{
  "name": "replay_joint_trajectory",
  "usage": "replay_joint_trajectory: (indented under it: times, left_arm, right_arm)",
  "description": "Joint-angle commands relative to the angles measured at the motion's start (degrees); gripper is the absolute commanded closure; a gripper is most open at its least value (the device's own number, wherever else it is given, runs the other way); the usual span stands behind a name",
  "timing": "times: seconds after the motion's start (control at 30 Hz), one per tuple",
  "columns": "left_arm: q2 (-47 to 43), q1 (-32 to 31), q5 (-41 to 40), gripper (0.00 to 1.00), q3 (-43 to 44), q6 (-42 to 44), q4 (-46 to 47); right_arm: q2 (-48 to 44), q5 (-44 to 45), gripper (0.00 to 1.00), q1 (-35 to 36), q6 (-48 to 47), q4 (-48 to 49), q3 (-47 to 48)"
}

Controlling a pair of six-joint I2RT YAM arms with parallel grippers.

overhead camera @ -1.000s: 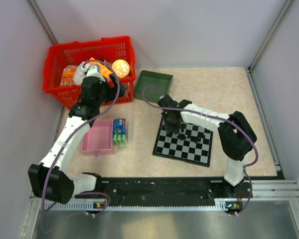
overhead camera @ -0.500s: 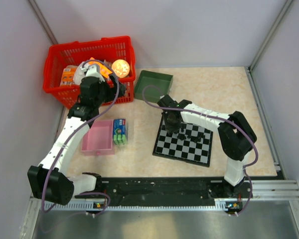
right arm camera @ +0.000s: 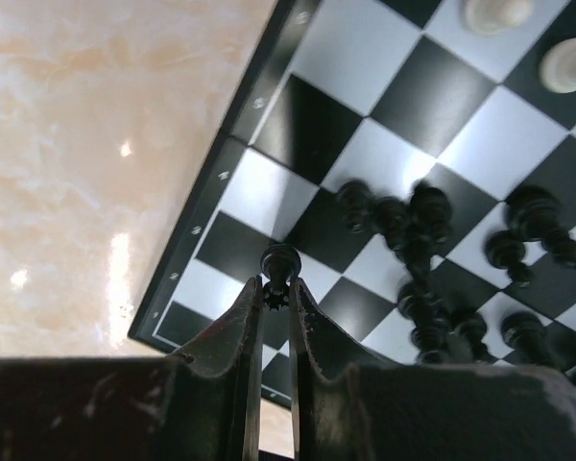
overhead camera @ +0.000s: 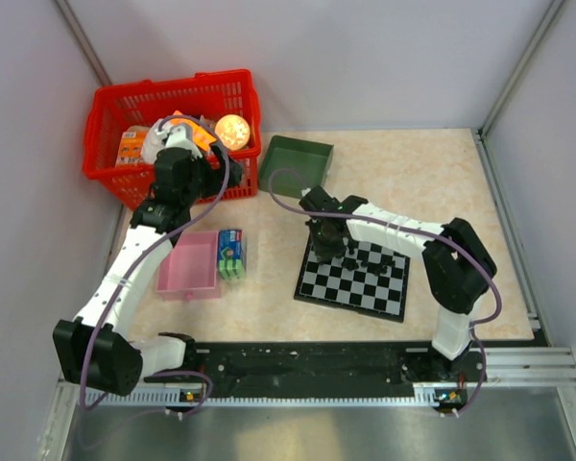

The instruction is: Set up the chess pieces on the board

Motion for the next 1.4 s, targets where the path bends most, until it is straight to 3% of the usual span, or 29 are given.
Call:
replay_joint_trajectory:
  times: [0.0,0.23,0.67,1.37]
  left_arm:
    - [-1.75,0.27,1.01,0.01,0.22,-0.54,1.93]
    - [-3.33,0.27,-1.01,0.02,-0.65,-0.98,2.1]
    - [-9.13,0.27,-12.87,0.02,-4.26,-2.74,2.19]
    - [-8.78,0.27,-12.53,0.02,-4.79,-3.09,2.63]
  right_arm:
    - [-3.02,-2.09,0.96,3.38,-0.38,-0.05,-0.11]
    - [-2.4,-3.77,0.96,7.51,-0.56,0.04,-0.99]
    - [-3.46,-4.21,0.98,10.77,-1.44,-0.75,-2.4]
    - [-2.58,-2.98,0.96,11.21,-0.47,2.5,-3.63]
